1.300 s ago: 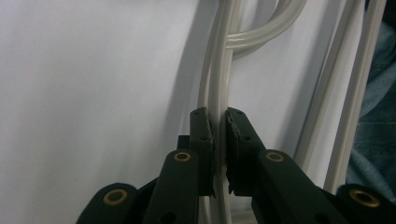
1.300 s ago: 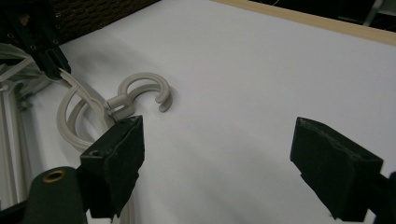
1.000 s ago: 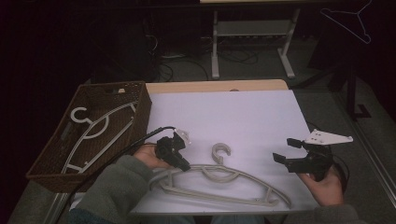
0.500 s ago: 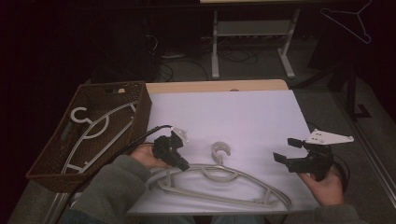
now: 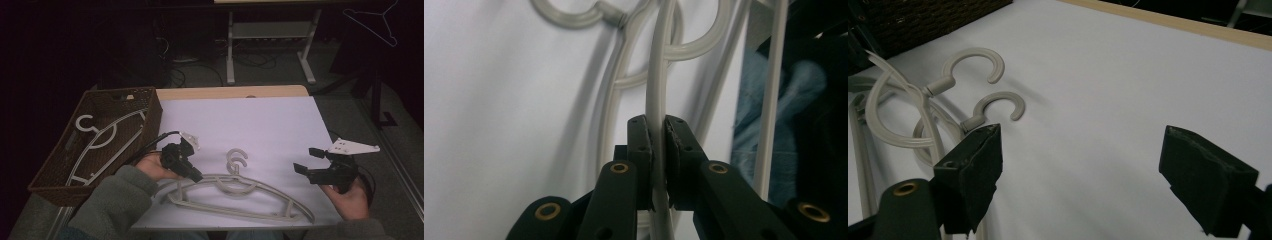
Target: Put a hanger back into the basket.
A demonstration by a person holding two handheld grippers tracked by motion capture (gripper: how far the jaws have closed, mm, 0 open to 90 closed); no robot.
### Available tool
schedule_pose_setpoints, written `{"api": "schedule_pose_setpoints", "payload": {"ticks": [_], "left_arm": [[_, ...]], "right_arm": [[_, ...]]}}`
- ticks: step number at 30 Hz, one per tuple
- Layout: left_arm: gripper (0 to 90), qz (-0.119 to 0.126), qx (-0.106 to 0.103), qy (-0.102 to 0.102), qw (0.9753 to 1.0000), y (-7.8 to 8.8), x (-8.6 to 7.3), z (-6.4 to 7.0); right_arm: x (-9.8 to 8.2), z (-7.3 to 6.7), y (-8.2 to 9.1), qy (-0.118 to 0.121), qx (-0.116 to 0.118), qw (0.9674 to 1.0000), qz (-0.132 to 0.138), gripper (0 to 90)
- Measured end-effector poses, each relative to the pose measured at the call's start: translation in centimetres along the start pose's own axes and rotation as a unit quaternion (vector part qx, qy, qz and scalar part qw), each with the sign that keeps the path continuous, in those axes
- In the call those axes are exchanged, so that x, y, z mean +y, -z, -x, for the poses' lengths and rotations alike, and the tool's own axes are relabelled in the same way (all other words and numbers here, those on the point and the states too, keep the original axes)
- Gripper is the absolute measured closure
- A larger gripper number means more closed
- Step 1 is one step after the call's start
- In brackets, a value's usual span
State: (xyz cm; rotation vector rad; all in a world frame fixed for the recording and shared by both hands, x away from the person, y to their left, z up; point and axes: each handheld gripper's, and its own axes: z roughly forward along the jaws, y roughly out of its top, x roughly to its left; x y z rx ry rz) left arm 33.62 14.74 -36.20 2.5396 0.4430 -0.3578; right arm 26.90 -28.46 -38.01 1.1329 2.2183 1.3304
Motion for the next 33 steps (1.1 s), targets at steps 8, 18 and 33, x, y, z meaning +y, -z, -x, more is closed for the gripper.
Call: {"api": "schedule_pose_setpoints", "payload": {"ticks": [8,18,33], "left_arm": [[82.6,-0.005,0.002,0.001,1.0000,1.1,0.1,0.6],[82.6,0.006,-0.020,0.018,0.9996,2.1,0.0,0.7],[82.5,0.028,-0.004,0.026,0.9993,5.2,-0.4,1.4]], "right_arm": [[-0.1,0.1,-0.1,-0.001,-0.001,1.0000,-0.001,16.5],[-0.1,0.1,-0.1,-0.001,-0.002,1.0000,0.000,16.5],[-0.2,0.4,0.0,-0.005,-0.005,1.0000,-0.002,16.5]]}}
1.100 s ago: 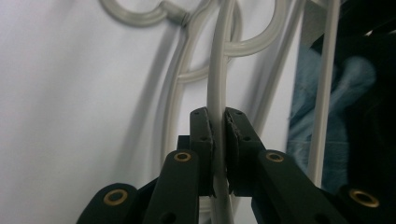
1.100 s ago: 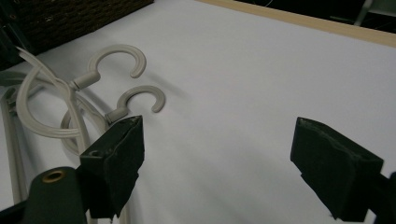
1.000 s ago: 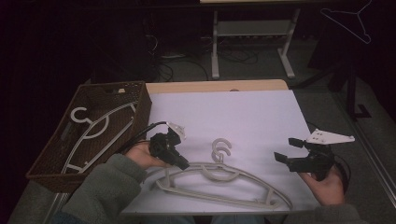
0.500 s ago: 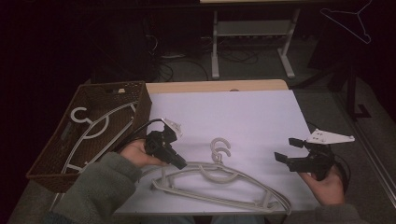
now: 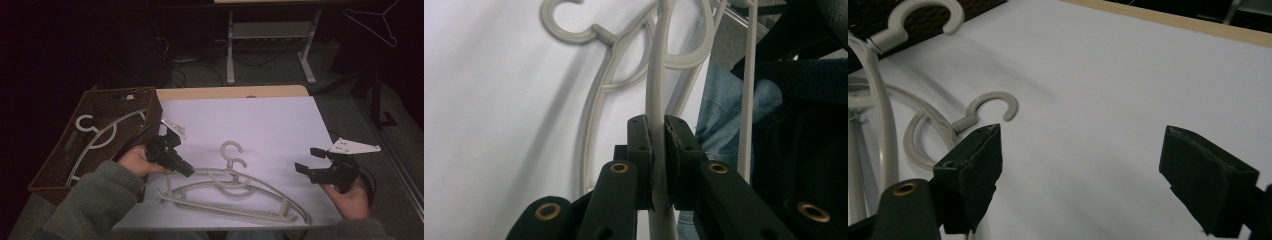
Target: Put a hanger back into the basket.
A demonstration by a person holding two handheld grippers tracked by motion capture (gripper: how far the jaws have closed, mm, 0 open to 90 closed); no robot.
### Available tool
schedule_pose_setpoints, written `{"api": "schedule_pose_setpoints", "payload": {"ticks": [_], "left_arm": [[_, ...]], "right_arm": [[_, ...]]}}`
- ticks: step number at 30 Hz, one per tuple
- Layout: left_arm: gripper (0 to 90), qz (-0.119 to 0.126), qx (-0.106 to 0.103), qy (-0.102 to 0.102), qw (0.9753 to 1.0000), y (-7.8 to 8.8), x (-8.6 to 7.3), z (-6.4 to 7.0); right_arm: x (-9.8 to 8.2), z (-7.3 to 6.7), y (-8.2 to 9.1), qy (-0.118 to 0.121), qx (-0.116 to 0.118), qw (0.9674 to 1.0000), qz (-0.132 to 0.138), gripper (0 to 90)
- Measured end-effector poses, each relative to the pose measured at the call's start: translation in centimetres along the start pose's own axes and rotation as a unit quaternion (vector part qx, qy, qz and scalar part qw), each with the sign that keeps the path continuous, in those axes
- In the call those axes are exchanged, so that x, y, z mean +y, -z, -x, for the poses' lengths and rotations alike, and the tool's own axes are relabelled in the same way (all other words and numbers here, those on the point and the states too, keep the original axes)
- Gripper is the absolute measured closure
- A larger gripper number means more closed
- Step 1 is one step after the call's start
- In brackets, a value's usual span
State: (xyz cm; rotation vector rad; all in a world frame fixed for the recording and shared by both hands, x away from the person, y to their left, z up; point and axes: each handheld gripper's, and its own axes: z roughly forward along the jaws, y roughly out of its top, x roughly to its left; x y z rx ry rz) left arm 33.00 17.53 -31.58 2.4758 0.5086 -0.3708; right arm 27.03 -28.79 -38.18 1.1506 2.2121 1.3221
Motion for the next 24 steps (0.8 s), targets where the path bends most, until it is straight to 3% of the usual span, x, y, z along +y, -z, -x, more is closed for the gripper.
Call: {"api": "schedule_pose_setpoints", "payload": {"ticks": [11,24], "left_arm": [[82.5,0.026,0.028,0.011,0.9992,4.1,-0.9,0.6],[82.5,0.064,0.055,0.033,0.9959,8.4,-2.4,0.7]], "right_arm": [[0.0,0.2,0.1,-0.002,-0.004,1.0000,0.002,16.5],[0.0,0.4,0.0,-0.004,-0.006,1.0000,0.001,16.5]]}}
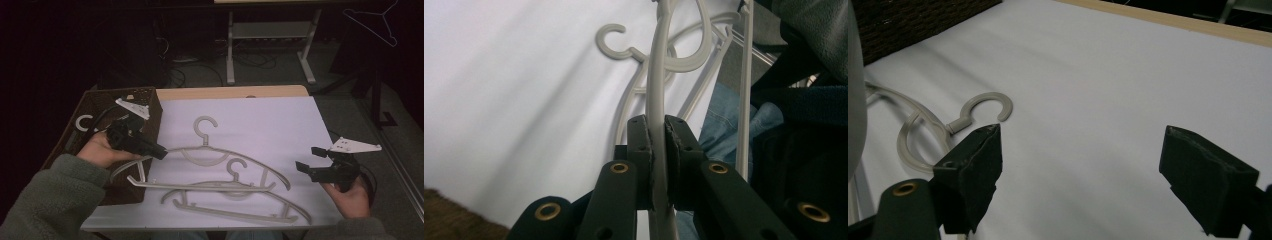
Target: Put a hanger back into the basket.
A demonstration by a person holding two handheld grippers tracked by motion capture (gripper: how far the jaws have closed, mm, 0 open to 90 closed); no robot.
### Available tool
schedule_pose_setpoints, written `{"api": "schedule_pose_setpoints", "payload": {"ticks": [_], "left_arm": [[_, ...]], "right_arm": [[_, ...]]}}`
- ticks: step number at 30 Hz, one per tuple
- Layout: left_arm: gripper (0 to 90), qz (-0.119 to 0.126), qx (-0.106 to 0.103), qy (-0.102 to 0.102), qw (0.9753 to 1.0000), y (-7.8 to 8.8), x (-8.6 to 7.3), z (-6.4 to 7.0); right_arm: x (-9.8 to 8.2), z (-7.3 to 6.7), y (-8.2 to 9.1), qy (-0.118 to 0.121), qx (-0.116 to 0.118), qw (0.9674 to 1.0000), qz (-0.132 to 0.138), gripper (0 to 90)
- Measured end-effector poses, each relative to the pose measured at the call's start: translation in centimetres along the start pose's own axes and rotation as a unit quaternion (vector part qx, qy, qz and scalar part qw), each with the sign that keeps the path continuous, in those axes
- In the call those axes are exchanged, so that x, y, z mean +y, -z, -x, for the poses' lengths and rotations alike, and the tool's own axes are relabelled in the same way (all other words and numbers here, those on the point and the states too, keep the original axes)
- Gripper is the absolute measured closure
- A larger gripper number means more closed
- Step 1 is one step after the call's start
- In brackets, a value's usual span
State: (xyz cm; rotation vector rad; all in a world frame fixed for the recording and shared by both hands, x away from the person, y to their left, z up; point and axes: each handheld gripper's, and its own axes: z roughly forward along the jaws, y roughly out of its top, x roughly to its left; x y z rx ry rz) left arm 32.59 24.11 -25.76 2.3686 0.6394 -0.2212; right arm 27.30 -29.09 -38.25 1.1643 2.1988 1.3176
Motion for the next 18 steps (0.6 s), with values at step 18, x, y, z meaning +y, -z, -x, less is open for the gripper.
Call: {"api": "schedule_pose_setpoints", "payload": {"ticks": [18], "left_arm": [[82.5,0.038,0.031,0.036,0.9981,4.4,-2.1,-1.3]], "right_arm": [[0.0,0.2,-0.3,-0.002,0.001,1.0000,-0.002,16.4]]}}
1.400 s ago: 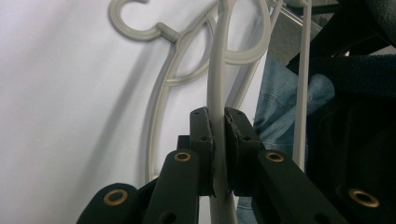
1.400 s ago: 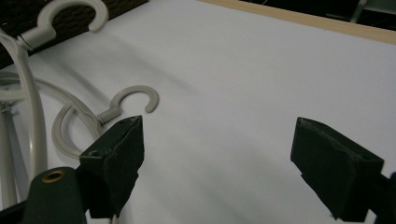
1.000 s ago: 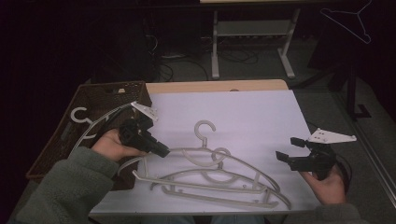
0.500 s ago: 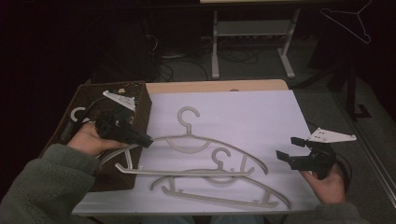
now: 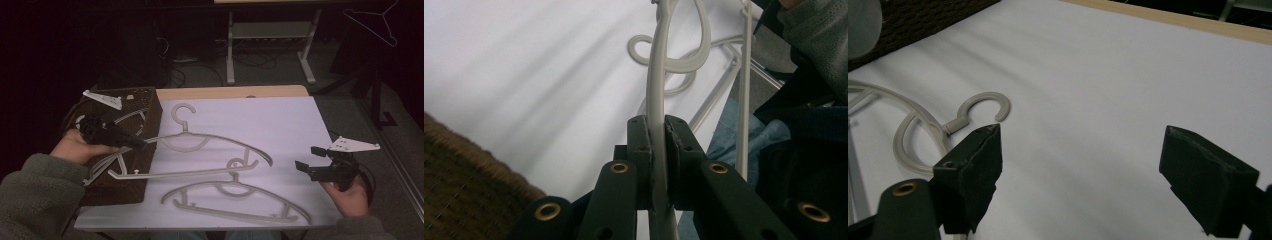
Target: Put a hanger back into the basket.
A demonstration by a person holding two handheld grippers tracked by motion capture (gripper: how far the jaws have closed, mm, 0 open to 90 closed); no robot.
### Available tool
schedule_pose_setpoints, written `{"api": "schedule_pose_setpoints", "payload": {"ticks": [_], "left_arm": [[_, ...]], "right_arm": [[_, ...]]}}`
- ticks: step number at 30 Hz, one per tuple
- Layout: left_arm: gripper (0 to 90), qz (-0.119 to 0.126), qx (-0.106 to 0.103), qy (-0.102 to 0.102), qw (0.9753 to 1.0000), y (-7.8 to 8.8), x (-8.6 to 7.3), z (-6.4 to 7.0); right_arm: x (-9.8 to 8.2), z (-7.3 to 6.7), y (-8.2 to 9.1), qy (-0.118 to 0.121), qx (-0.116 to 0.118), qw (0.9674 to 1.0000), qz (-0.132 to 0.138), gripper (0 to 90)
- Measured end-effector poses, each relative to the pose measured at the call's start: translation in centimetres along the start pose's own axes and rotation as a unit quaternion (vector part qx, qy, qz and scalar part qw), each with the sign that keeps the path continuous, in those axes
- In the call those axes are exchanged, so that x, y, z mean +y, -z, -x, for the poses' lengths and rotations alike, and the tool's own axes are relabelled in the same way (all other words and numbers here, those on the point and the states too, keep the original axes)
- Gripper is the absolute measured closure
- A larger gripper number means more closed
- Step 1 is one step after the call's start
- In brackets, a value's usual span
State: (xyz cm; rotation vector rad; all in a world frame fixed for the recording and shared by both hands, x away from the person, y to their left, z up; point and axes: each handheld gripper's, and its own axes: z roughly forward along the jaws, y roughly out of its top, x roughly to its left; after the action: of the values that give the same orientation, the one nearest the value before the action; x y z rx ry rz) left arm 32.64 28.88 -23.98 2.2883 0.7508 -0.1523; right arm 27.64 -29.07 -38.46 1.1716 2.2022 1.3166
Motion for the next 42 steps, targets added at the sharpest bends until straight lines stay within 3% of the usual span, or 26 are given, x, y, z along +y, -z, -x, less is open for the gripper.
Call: {"api": "schedule_pose_setpoints", "payload": {"ticks": [13,21,28,36,42], "left_arm": [[82.5,0.022,0.026,0.036,0.9987,3.0,-1.9,-1.6],[82.5,0.042,0.043,0.070,0.9958,4.9,-3.9,-3.5],[82.5,0.063,0.060,0.105,0.9907,6.3,-5.8,-5.4],[82.5,0.075,0.078,0.130,0.9857,7.7,-7.6,-6.8],[82.5,0.087,0.095,0.151,0.9801,9.0,-9.1,-7.7]], "right_arm": [[-0.1,0.3,-0.1,-0.003,-0.001,1.0000,0.000,16.3],[-0.4,0.6,-0.3,-0.010,-0.002,0.9999,-0.003,16.3],[-0.4,0.6,-0.4,-0.009,-0.001,0.9999,-0.007,16.3],[-0.4,0.5,-0.3,-0.009,-0.002,0.9999,-0.007,16.3],[-0.4,0.5,-0.3,-0.008,-0.002,0.9999,-0.008,16.3]]}}
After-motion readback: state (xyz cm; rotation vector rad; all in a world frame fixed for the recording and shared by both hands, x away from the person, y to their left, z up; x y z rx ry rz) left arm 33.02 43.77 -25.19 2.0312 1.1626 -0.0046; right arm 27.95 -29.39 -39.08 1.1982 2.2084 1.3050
